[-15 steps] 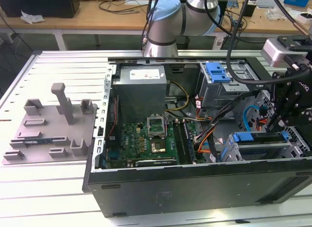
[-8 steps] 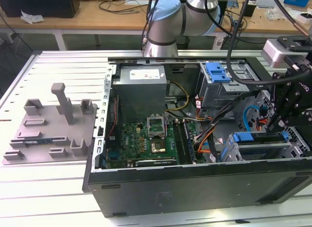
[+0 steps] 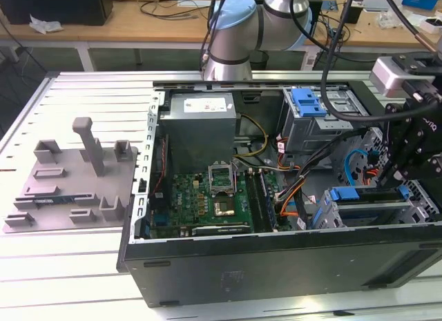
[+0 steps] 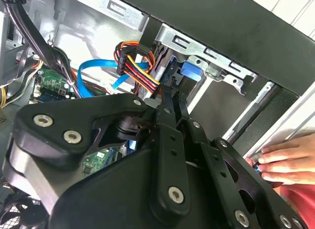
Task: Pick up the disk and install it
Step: 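Insert the first disk wire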
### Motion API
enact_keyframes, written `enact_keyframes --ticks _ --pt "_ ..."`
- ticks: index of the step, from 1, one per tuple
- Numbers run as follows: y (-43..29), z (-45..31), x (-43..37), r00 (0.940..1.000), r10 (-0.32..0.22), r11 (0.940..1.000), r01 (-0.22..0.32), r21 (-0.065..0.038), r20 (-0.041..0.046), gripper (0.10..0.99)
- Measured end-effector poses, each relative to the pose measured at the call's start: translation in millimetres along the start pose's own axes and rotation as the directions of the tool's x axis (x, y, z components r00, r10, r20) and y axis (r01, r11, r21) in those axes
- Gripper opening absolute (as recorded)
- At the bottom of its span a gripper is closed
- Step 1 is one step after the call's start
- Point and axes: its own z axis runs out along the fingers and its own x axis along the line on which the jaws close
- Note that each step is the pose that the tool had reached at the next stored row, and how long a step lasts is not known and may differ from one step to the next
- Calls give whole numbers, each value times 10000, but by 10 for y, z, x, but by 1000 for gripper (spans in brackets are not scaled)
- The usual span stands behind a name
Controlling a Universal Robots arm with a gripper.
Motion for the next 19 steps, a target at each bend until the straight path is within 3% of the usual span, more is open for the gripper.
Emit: enact_keyframes --ticks 19 --pt "0 8 0 9997 -246 9997 246 8 -7 169"
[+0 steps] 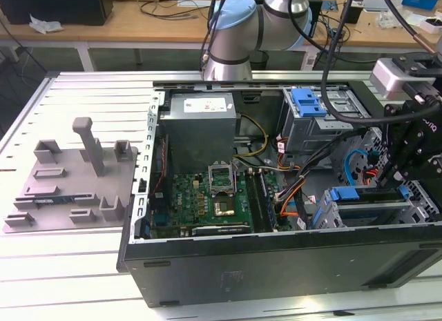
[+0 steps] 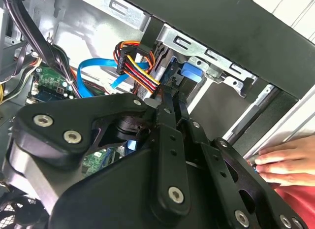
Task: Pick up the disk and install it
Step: 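Insert the first disk wire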
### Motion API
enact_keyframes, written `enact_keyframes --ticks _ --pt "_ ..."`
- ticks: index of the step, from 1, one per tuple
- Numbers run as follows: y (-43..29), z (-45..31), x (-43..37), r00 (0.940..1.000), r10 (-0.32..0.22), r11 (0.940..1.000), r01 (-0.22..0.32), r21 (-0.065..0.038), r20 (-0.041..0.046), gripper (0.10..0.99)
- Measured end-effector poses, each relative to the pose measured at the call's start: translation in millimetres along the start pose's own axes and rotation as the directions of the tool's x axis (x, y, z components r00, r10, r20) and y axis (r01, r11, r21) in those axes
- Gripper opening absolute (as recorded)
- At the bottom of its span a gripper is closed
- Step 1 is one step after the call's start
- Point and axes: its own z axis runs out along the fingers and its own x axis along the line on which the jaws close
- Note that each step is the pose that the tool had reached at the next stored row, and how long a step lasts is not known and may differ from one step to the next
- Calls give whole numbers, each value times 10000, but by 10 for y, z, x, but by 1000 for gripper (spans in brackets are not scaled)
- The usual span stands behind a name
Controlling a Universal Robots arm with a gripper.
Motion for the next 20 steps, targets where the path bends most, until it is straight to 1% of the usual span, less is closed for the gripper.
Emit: enact_keyframes --ticks 14,18,20 --pt "6 21 1 10000 -35 10000 35 1 -1 169" --pt "-3 47 0 10000 -34 10000 34 1 -1 169" --pt "-3 48 0 10000 -34 10000 34 1 -2 169"
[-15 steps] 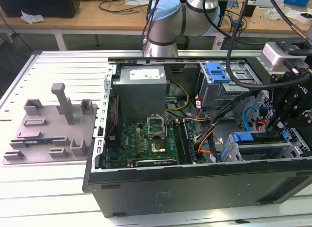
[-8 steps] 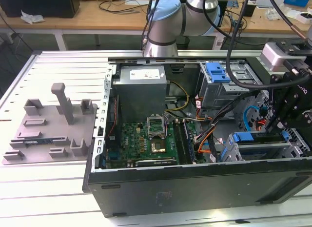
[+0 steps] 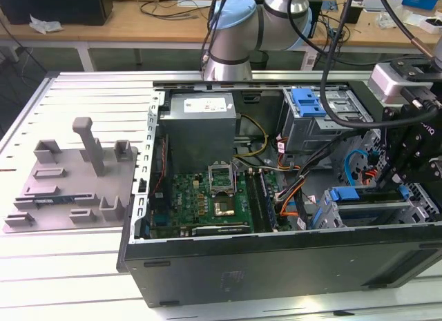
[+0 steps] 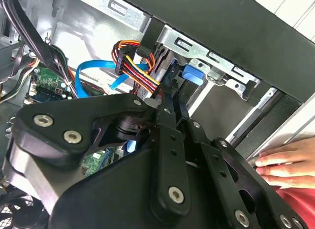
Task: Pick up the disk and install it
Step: 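Insert the first disk wire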
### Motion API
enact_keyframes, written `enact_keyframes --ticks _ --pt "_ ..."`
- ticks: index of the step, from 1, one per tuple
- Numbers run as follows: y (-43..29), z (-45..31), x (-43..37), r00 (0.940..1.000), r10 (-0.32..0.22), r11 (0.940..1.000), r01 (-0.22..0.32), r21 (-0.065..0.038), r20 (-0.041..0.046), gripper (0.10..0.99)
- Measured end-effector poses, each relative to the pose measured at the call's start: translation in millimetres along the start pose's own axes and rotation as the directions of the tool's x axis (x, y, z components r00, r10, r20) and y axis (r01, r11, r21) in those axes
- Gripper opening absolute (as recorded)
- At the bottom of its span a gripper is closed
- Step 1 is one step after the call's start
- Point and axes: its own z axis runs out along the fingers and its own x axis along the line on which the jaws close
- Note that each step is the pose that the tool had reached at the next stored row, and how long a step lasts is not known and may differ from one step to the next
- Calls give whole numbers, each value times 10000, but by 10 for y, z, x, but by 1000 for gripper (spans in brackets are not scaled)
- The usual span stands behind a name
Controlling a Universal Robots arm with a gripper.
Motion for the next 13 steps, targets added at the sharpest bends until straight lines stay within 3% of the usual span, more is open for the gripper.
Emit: enact_keyframes --ticks 13 --pt "1 36 -1 10000 0 10000 0 0 1 169"
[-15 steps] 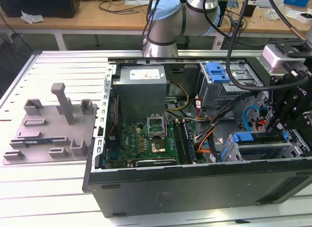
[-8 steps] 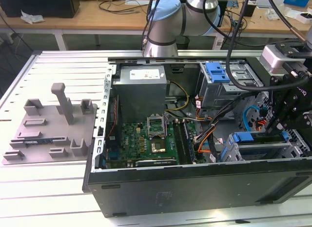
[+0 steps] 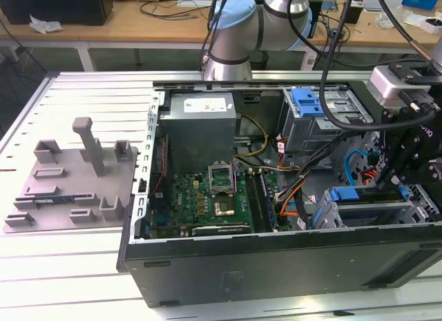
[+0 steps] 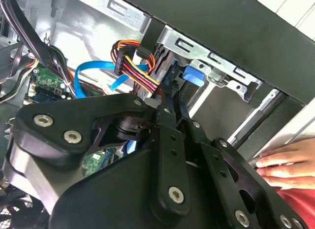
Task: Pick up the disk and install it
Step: 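Insert the first disk wire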
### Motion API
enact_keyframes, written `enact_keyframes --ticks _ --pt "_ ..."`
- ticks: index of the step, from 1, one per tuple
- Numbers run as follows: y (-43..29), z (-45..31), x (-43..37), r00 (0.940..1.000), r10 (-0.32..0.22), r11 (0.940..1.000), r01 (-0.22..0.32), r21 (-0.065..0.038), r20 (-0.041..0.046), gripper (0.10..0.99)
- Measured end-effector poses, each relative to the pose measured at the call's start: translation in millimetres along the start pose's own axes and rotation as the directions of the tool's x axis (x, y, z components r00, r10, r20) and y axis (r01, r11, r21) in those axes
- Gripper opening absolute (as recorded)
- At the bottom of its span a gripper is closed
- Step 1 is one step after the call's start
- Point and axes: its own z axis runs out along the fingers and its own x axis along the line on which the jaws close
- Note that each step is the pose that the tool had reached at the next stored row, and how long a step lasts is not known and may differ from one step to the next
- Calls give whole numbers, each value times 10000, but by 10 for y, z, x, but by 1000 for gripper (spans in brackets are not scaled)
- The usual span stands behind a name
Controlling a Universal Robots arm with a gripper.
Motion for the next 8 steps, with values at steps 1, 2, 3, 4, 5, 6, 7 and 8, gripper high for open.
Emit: enact_keyframes --ticks 1,2,3,4,5,6,7,8 --pt "0 6 0 10000 0 10000 0 -1 1 169" --pt "0 9 0 10000 0 10000 0 0 0 169" --pt "0 12 0 10000 0 10000 0 0 -1 169" --pt "0 14 -1 10000 0 10000 0 0 -2 169" --pt "0 16 0 10000 0 10000 0 0 -2 169" --pt "0 16 0 10000 1 10000 -1 0 -3 169" --pt "0 18 0 10000 0 10000 0 0 -1 169" --pt "0 18 -1 10000 0 10000 0 0 0 169"
